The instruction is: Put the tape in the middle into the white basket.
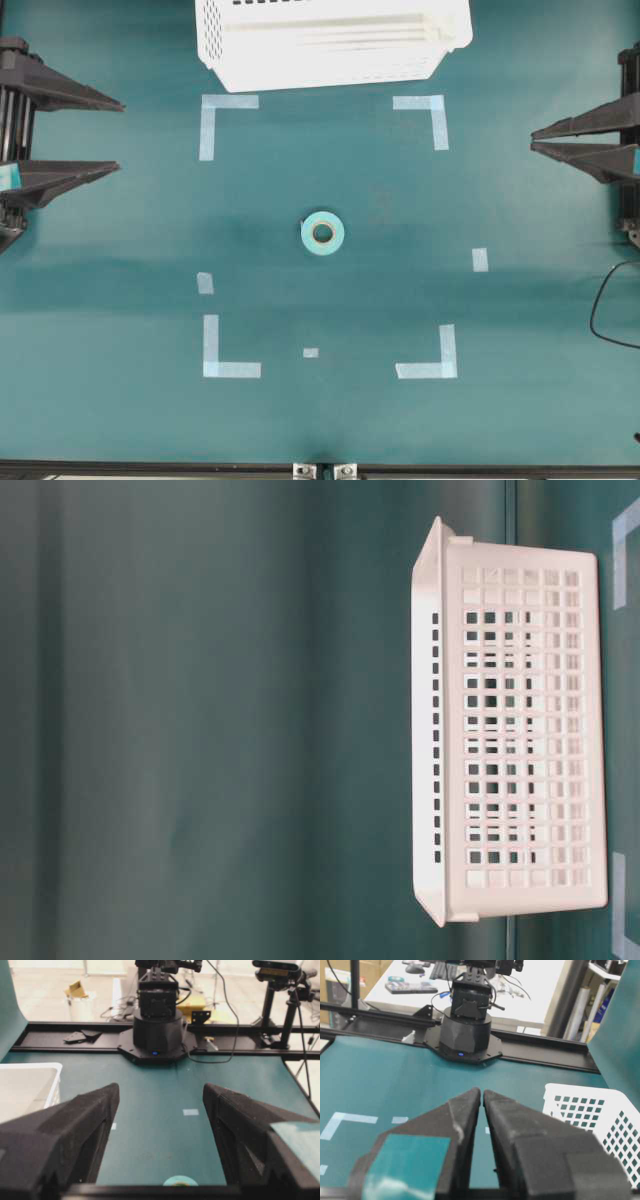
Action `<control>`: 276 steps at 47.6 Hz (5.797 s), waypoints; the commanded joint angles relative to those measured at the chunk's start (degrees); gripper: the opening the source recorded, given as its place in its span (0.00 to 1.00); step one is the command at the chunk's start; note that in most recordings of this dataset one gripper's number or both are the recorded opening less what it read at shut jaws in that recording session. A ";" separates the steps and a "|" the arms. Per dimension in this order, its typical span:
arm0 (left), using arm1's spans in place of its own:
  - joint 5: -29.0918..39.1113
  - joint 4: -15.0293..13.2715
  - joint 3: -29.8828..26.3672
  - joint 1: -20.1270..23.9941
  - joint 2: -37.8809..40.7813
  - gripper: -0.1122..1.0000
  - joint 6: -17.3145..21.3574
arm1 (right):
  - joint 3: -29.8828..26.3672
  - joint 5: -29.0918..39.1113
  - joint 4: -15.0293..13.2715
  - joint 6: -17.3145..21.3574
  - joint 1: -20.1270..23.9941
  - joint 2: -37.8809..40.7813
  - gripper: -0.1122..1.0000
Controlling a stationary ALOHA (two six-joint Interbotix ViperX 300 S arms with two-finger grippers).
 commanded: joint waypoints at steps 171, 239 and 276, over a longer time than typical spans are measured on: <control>21.36 -1.41 20.04 -1.23 -27.07 0.00 -0.09 | -14.15 -2.64 0.09 11.51 0.00 40.69 1.00; 21.36 -1.41 20.04 -1.23 -27.07 0.00 0.00 | -25.66 5.71 -0.09 13.97 3.25 56.95 1.00; 21.36 -1.41 20.04 -1.23 -27.07 0.00 0.00 | -31.03 10.81 -0.09 15.47 3.34 63.54 1.00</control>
